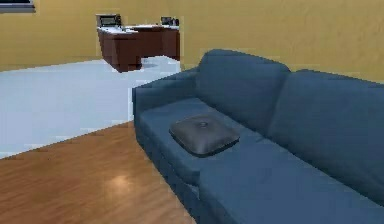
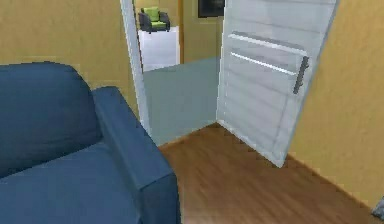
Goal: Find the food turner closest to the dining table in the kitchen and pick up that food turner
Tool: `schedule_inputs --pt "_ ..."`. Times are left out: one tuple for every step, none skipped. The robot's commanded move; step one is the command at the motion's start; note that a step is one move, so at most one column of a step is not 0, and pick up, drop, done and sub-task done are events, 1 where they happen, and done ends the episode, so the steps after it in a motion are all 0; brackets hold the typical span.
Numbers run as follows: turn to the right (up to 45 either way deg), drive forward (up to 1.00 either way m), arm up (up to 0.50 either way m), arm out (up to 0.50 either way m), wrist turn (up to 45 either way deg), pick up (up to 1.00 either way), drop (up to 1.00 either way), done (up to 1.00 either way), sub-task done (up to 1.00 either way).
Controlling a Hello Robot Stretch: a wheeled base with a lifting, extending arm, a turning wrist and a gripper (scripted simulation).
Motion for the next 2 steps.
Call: schedule_inputs --pt "-33.0 0.00 0.00 0.00 0.0 0.00 0.00 0.00 0.00" --pt "0.0 1.00 0.00 0.00 0.0 0.00 0.00 0.00 0.00"
